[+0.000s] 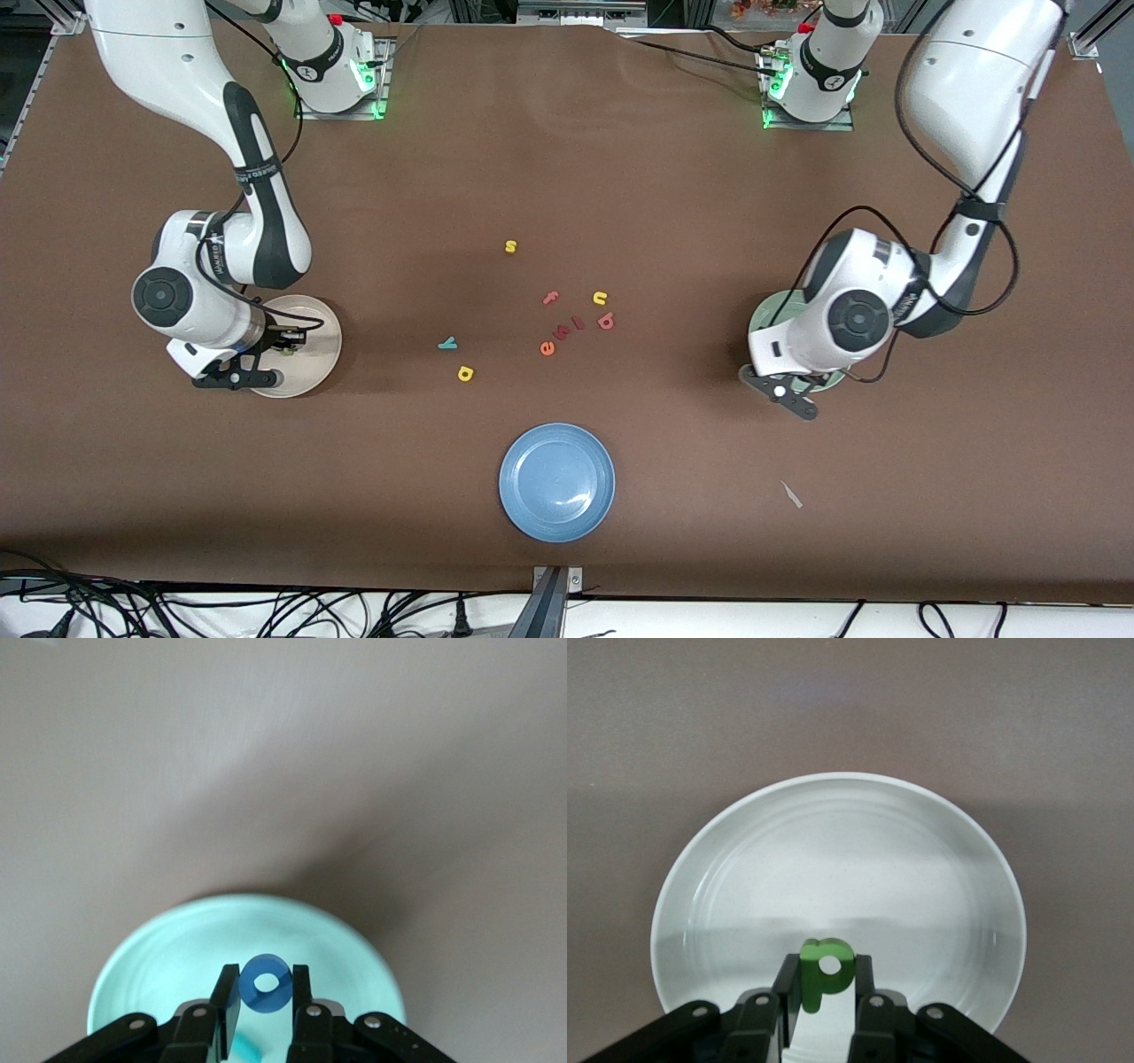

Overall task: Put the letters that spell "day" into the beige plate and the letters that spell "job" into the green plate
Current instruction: 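Open both grippers to release the letters onto the plates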

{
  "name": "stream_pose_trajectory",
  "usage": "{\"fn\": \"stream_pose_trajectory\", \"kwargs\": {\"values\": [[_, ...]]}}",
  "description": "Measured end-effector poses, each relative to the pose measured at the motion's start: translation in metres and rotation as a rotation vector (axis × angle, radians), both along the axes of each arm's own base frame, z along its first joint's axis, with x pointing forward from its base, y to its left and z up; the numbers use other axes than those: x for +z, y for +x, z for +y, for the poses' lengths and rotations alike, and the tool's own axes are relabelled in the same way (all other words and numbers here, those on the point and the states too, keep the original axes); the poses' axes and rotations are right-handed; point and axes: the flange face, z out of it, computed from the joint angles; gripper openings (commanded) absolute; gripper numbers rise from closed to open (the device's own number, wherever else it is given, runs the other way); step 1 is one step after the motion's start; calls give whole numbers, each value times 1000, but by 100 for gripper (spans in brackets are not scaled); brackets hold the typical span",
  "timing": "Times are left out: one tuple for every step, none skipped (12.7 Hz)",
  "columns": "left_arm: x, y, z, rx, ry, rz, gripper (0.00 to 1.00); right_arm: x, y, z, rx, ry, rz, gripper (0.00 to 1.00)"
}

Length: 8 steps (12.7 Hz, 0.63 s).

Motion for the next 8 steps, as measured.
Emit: {"fn": "stream_pose_trajectory", "kwargs": {"values": [[-7,-9,12,4,-24,11,11,0,0,0,-3,3,-1,100],[-13,-19,20,8,-46,11,11,0,0,1,-5,7,-1,100],[-20,-30,26,11,-60,13,11,0,0,2,-6,10,-2,100],[-26,-41,30,10,-65,19,14,0,0,4,-4,11,-2,100],[-32,-50,31,6,-68,22,18,2,0,5,-7,13,-5,100],[-36,-57,29,1,-70,22,30,4,0,6,-23,17,-9,100],[-39,-62,27,-5,-71,24,59,7,0,10,-54,20,-14,100],[-40,-64,25,-8,-73,24,99,9,0,17,-102,23,-17,100]]}}
